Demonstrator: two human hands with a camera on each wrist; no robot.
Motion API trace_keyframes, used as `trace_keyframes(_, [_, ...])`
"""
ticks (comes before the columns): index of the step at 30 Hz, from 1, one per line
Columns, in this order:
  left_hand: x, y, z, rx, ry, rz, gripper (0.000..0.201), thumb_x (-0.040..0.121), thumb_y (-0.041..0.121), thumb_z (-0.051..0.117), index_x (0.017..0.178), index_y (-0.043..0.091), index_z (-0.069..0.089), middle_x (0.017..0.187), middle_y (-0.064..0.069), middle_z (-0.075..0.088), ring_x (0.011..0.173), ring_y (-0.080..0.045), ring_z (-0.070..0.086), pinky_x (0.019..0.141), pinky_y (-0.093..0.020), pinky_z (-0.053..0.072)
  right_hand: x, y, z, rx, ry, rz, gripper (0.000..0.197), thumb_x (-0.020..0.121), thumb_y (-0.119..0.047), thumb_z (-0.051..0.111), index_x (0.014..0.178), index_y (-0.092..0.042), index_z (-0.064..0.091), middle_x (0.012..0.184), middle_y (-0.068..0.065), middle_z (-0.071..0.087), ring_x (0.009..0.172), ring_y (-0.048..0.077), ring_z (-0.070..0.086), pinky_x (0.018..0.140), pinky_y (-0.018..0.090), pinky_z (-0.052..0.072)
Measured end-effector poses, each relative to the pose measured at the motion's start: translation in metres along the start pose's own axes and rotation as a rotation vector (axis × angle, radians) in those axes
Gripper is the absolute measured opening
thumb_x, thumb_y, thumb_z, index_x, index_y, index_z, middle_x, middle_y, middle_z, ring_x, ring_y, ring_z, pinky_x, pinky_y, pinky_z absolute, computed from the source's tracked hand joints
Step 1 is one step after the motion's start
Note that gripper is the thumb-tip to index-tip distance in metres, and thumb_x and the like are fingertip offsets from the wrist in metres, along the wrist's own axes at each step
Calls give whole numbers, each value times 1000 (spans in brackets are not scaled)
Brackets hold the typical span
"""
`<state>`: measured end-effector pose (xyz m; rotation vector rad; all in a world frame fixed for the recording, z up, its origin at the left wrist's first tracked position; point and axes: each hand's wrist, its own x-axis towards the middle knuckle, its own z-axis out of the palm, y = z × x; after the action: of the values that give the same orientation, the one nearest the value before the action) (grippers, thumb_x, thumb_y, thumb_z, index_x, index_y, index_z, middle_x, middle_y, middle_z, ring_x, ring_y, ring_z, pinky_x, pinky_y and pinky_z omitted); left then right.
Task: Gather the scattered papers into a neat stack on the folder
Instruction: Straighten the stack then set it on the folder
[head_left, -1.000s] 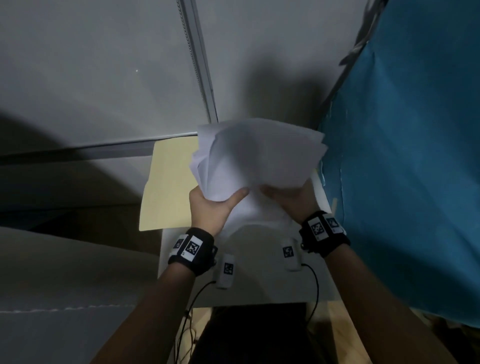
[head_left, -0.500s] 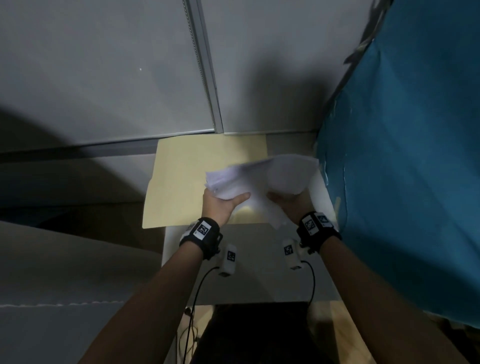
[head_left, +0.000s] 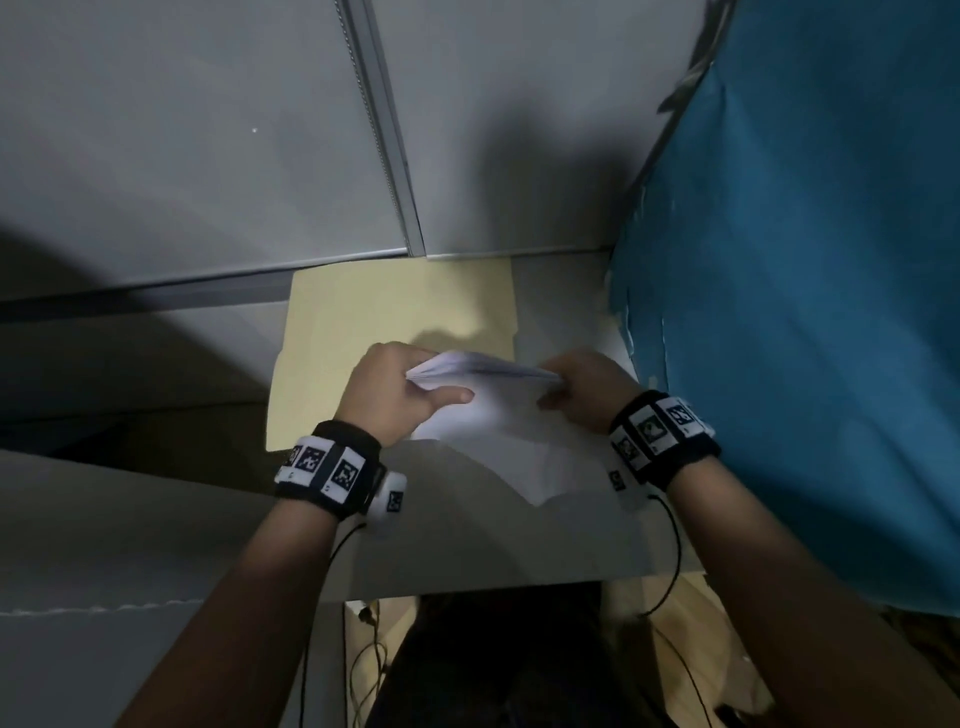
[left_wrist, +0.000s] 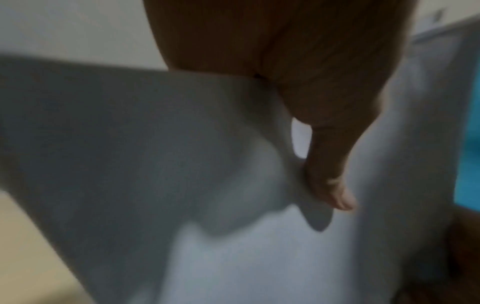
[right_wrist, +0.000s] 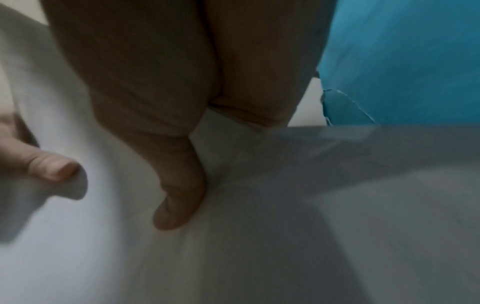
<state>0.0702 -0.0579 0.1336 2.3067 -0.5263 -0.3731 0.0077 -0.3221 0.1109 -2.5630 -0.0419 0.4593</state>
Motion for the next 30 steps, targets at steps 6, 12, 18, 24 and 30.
trace_keyframes(6, [-19, -54, -21, -364, 161, -191, 30, 69, 28, 102, 90, 15, 85, 84, 6, 81, 72, -8, 74, 72, -34, 59, -27, 32, -17, 500, 185, 248, 43, 64, -28, 96, 98, -28, 71, 89, -12, 70, 82, 2, 67, 66, 13, 50])
trace_keyframes(12, [-27, -68, -38, -625, 285, -248, 50, 74, 3, 96, 118, 19, 77, 120, 0, 82, 114, -15, 77, 99, -35, 61, -18, 9, -10, 1132, 284, 190, 43, 72, -3, 89, 110, -9, 71, 108, 10, 77, 99, 26, 74, 84, 48, 61])
trace_keyframes(18, [-23, -63, -13, -553, 374, -300, 52, 66, 16, 104, 107, 27, 74, 108, 11, 79, 99, 10, 75, 89, -21, 61, 0, 0, 1, 973, 438, 224, 33, 69, -14, 93, 91, -22, 70, 92, -5, 76, 83, 2, 73, 80, 39, 62])
trace_keyframes(24, [-14, -55, 25, -665, 524, -370, 50, 64, 16, 106, 103, 19, 75, 101, 6, 79, 86, 9, 76, 79, -16, 61, 10, 18, 19, 905, 555, 323, 47, 59, -39, 98, 94, -30, 69, 97, -11, 74, 88, 1, 71, 76, 32, 62])
trace_keyframes(30, [-2, -76, 63, -600, 388, -460, 39, 65, 16, 105, 95, 14, 80, 95, -1, 82, 83, -7, 78, 76, -29, 61, 19, 37, 64, 919, 483, 548, 70, 61, -33, 95, 117, -1, 66, 104, 4, 72, 96, 24, 71, 79, 35, 61])
